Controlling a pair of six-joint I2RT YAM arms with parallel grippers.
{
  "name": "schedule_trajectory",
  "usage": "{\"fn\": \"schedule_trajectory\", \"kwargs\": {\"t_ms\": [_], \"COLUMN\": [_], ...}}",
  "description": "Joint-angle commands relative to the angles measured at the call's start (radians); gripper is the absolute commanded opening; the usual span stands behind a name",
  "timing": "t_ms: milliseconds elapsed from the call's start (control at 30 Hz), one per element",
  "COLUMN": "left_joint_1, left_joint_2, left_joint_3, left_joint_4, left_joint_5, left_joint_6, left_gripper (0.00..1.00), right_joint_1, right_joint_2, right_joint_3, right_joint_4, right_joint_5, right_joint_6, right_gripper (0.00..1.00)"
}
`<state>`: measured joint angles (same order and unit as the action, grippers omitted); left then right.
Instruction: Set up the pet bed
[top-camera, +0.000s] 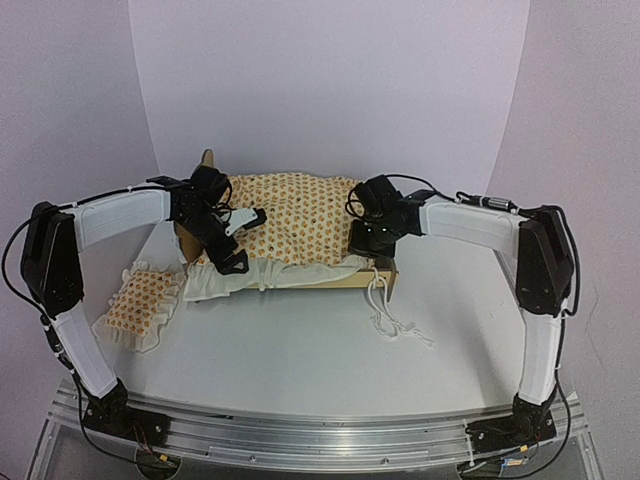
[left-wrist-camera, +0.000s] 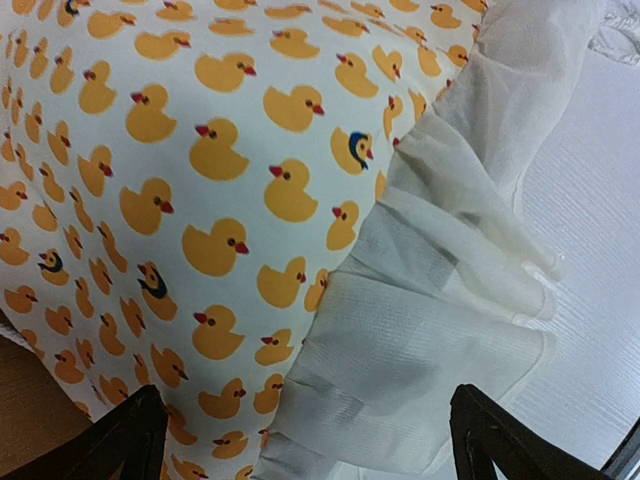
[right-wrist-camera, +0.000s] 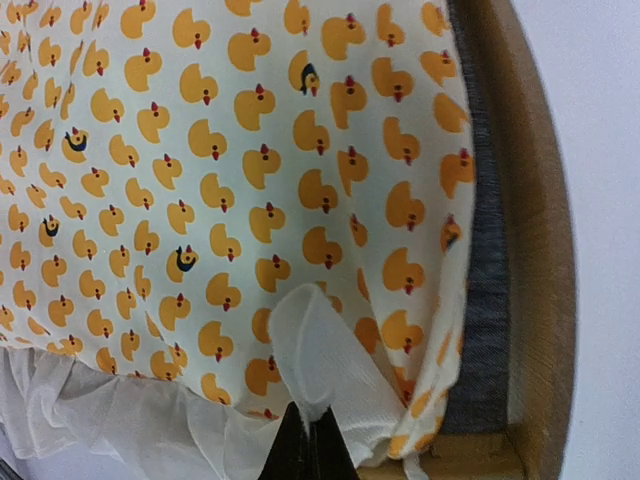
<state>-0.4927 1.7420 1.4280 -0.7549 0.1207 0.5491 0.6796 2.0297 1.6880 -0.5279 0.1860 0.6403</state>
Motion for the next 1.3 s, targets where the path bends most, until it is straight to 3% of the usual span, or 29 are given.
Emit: {"fn": "schedule_trajectory", "kwargs": {"t_ms": [0, 133, 300, 467, 600, 700, 800, 867, 967, 1167, 1200, 1267], "left_joint_1": [-0.001, -0.002, -0.001, -0.001, -0.002, -0.001, -0.001, 0.001, 0.0, 0.0, 0.0, 0.0], "left_joint_2": [-0.028, -0.021, -0.009, -0.024, -0.07, -0.119, -0.144, -0.15, -0.1, -0.001, -0.007, -0.013], "left_joint_3": [0.106, 0.142, 0.144, 0.144, 0.104, 0.032, -0.057, -0.087, -0.055, 0.0, -0.013, -0.036], "left_joint_4": [-0.05, -0.071, -0.064, -0.096, -0.164, -0.231, -0.257, -0.23, -0.189, -0.144, -0.118, -0.056], "left_joint_5": [0.055, 0.067, 0.034, -0.016, -0.061, -0.089, -0.212, -0.242, -0.169, -0.142, -0.155, -0.18], "left_joint_6": [-0.024, -0.028, -0.016, 0.006, 0.023, 0.06, 0.116, 0.145, 0.128, 0.003, 0.004, 0.017], "left_gripper": [0.97, 0.97, 0.97, 0.94, 0.85, 0.79, 0.71, 0.73, 0.81, 0.81, 0.79, 0.66], "right_joint_1": [0.005, 0.005, 0.004, 0.001, 0.003, 0.019, 0.075, 0.105, 0.117, 0.154, 0.16, 0.171], "right_joint_2": [-0.217, -0.315, -0.273, -0.236, -0.278, -0.325, -0.346, -0.35, -0.343, -0.333, -0.335, -0.33], "right_joint_3": [-0.103, -0.252, -0.29, -0.233, -0.227, -0.22, -0.168, -0.138, -0.127, -0.124, -0.134, -0.148], "right_joint_4": [0.006, 0.008, 0.011, 0.009, 0.008, 0.009, 0.018, 0.046, 0.112, 0.146, 0.161, 0.198], "right_joint_5": [0.099, 0.139, 0.119, 0.124, 0.141, 0.157, 0.208, 0.208, 0.146, 0.11, 0.098, 0.073], "right_joint_6": [0.039, 0.091, 0.111, 0.081, 0.045, -0.012, -0.129, -0.195, -0.217, -0.205, -0.197, -0.192], "right_gripper": [0.0, 0.0, 0.01, 0.36, 0.49, 0.54, 0.58, 0.59, 0.63, 0.63, 0.63, 0.63]}}
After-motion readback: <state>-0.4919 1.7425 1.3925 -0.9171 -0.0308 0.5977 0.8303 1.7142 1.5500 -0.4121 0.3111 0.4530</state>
